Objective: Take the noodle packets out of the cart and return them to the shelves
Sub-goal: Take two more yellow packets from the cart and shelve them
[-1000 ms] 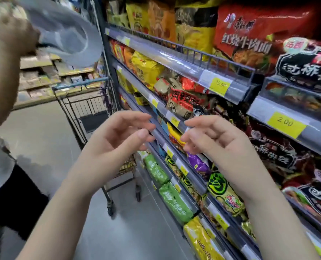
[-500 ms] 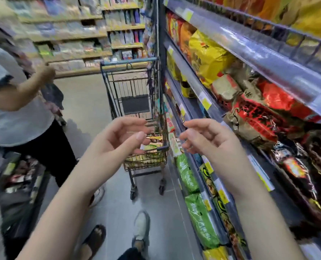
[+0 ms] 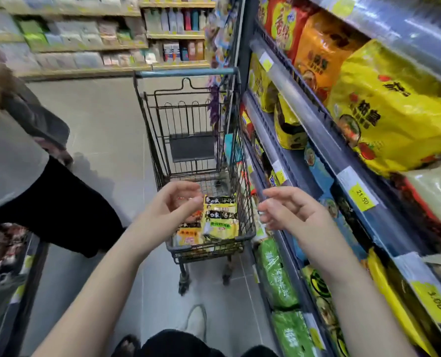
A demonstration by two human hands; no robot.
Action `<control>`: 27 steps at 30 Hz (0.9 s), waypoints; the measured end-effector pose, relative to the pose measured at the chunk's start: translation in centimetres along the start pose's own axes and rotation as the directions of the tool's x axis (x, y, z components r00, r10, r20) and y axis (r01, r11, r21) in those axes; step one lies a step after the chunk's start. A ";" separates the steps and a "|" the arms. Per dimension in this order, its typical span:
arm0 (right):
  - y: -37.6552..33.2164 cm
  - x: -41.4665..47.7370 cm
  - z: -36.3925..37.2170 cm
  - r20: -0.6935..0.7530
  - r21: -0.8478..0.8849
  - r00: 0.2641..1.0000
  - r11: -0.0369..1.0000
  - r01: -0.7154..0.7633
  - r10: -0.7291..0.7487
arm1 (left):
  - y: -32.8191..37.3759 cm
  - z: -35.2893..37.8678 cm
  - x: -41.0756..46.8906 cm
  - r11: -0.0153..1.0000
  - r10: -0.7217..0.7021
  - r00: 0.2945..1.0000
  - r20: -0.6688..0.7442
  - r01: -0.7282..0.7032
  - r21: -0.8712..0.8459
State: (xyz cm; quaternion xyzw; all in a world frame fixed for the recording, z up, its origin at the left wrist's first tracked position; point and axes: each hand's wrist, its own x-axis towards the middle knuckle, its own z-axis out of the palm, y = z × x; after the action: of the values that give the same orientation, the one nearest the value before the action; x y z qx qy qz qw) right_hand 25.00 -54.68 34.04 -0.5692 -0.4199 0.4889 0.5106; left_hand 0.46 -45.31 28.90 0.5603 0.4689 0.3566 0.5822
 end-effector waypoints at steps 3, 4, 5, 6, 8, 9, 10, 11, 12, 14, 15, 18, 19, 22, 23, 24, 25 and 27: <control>1.4 3.1 0.3 0.011 0.020 0.998 0.998 -0.060 0.059 | -2.0 -1.1 3.2 0.998 -0.056 0.998 0.002 0.056 0.002; 1.9 4.2 0.2 0.013 0.025 0.997 0.996 -0.081 0.081 | -2.6 -1.1 4.1 0.998 -0.068 0.998 -0.005 0.068 -0.004; 2.5 5.3 0.1 0.018 0.022 0.995 0.995 -0.100 0.100 | -3.2 -1.0 4.9 0.997 -0.081 0.997 -0.011 0.081 -0.008; 3.3 6.6 0.0 0.020 0.012 0.992 0.992 -0.123 0.123 | -3.8 -1.0 5.7 0.995 -0.100 0.995 -0.013 0.100 -0.007; 5.3 9.2 -0.3 0.018 0.006 0.984 0.984 -0.178 0.177 | -5.1 -0.8 7.3 0.990 -0.143 0.990 -0.005 0.143 0.009; 6.4 10.4 -0.5 0.016 0.006 0.980 0.980 -0.199 0.198 | -5.7 -0.8 8.0 0.987 -0.157 0.988 0.000 0.157 0.022; 7.6 11.7 -0.7 0.021 0.002 0.975 0.975 -0.221 0.221 | -6.4 -0.8 8.9 0.984 -0.175 0.985 0.001 0.175 0.034; 8.8 12.9 -0.8 0.030 -0.009 0.969 0.969 -0.245 0.245 | -7.1 -0.8 9.7 0.979 -0.198 0.980 -0.009 0.198 0.043; 9.7 13.8 -0.9 0.039 -0.018 0.962 0.963 -0.269 0.269 | -7.7 -0.8 10.3 0.973 -0.225 0.974 -0.022 0.226 0.052; 11.5 15.2 -1.0 0.038 -0.013 0.951 0.952 -0.306 0.306 | -9.2 -0.6 11.4 0.956 -0.285 0.957 -0.050 0.288 0.061; 12.2 15.8 -1.0 0.035 0.002 0.945 0.946 -0.324 0.324 | -9.8 -0.5 11.9 0.946 -0.314 0.947 -0.065 0.318 0.065; 13.8 17.1 -1.1 0.002 0.036 0.927 0.927 -0.374 0.375 | -12.1 -0.1 14.3 0.907 -0.403 0.912 -0.073 0.409 0.101; 14.2 17.6 -1.1 -0.006 0.037 0.921 0.921 -0.389 0.389 | -12.9 -0.1 15.3 0.887 -0.438 0.896 -0.075 0.445 0.122; 15.4 19.5 -1.1 -0.018 0.036 0.909 0.909 -0.415 0.416 | -15.9 0.1 18.7 0.826 -0.515 0.854 -0.077 0.519 0.221; 15.8 20.2 -1.0 -0.019 0.032 0.908 0.908 -0.418 0.418 | -17.1 0.3 20.0 0.811 -0.534 0.842 -0.076 0.535 0.236; 16.1 21.0 -1.0 -0.020 0.023 0.908 0.908 -0.419 0.419 | -18.2 0.5 21.3 0.795 -0.552 0.830 -0.080 0.553 0.250; 16.5 21.7 -0.9 -0.022 0.013 0.909 0.909 -0.416 0.416 | -19.4 0.6 22.7 0.783 -0.563 0.821 -0.090 0.565 0.261; 17.3 23.1 -0.8 -0.025 0.007 0.912 0.912 -0.409 0.410 | -21.7 1.1 25.2 0.767 -0.573 0.812 -0.109 0.579 0.278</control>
State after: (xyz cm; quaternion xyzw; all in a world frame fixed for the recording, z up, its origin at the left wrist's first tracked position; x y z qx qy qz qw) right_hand 29.35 -34.44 13.89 -0.6503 -0.2845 0.5780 0.4026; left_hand 6.81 -24.46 3.71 0.4675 0.6715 0.0909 0.5677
